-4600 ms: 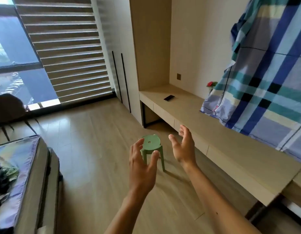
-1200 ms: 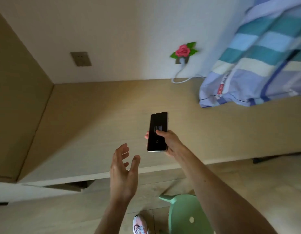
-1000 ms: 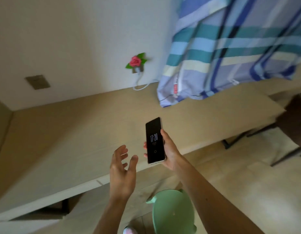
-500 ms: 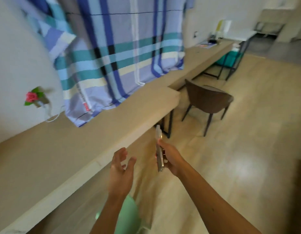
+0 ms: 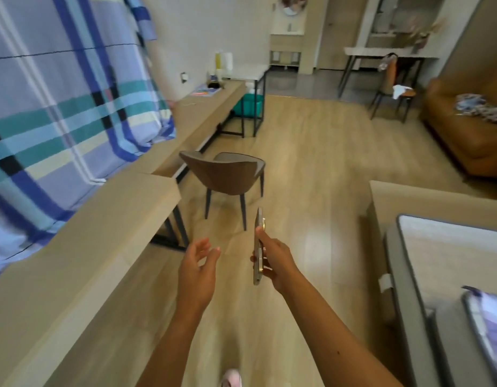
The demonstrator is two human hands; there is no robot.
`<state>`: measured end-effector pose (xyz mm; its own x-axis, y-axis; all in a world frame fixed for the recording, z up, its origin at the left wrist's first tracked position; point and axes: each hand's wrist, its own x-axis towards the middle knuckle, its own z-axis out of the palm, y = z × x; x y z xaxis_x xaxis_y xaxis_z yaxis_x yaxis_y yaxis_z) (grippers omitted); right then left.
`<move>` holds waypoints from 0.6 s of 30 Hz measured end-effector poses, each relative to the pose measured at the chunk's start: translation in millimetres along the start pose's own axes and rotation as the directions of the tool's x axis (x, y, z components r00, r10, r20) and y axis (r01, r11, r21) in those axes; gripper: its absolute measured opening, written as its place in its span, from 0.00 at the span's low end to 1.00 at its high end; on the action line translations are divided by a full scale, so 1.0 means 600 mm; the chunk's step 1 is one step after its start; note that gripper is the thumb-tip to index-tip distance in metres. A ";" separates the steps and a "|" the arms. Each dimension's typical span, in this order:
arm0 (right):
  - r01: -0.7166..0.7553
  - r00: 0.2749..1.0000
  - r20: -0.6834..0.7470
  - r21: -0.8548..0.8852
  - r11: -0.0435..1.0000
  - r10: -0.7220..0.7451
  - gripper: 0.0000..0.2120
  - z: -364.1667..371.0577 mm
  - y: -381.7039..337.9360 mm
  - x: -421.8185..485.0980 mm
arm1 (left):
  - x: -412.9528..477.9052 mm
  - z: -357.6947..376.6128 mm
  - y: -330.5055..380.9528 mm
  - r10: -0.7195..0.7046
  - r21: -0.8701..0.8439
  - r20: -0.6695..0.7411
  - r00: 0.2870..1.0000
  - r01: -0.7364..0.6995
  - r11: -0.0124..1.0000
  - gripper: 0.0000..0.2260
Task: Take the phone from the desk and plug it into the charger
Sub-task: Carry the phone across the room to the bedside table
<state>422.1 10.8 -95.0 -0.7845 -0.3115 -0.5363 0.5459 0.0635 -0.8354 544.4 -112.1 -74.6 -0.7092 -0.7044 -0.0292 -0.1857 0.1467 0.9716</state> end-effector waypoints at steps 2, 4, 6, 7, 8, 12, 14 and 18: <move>0.021 0.997 -0.073 0.003 1.000 -0.021 0.25 -0.027 -0.013 0.031 | 0.034 0.045 0.006 -0.006 -0.030 0.068 0.998 0.008 1.000 0.16; 0.039 0.988 -0.147 -0.010 0.999 -0.040 0.25 -0.049 -0.030 0.073 | 0.079 0.090 0.014 -0.004 -0.038 0.120 0.993 0.009 0.999 0.16; 0.044 0.978 -0.203 -0.017 0.999 -0.046 0.26 -0.065 -0.052 0.122 | 0.137 0.133 0.021 0.002 -0.044 0.163 0.987 0.005 0.999 0.16; 0.041 0.972 -0.229 -0.016 0.999 -0.044 0.26 -0.072 -0.064 0.145 | 0.166 0.152 0.025 0.002 -0.034 0.181 0.983 0.004 0.999 0.17; 0.046 0.966 -0.254 -0.006 0.999 -0.046 0.27 -0.079 -0.081 0.175 | 0.202 0.175 0.031 0.009 -0.029 0.205 0.979 -0.003 1.000 0.17; 0.073 0.940 -0.337 0.045 0.996 -0.053 0.25 -0.105 -0.162 0.269 | 0.333 0.250 0.069 0.032 -0.027 0.292 0.956 -0.026 0.999 0.15; 0.098 0.918 -0.394 0.101 0.990 -0.051 0.24 -0.125 -0.215 0.326 | 0.410 0.299 0.092 0.050 -0.015 0.374 0.926 -0.048 0.999 0.14; 0.124 0.892 -0.451 0.191 0.974 -0.025 0.22 -0.168 -0.292 0.390 | 0.489 0.368 0.128 0.073 -0.033 0.453 0.888 -0.065 0.997 0.14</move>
<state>113.2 22.3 -86.6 -0.8465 0.1476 -0.5115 0.4904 -0.1578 -0.8571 172.0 -154.0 -60.4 -0.9519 -0.3002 -0.0619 -0.1168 0.1687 0.9787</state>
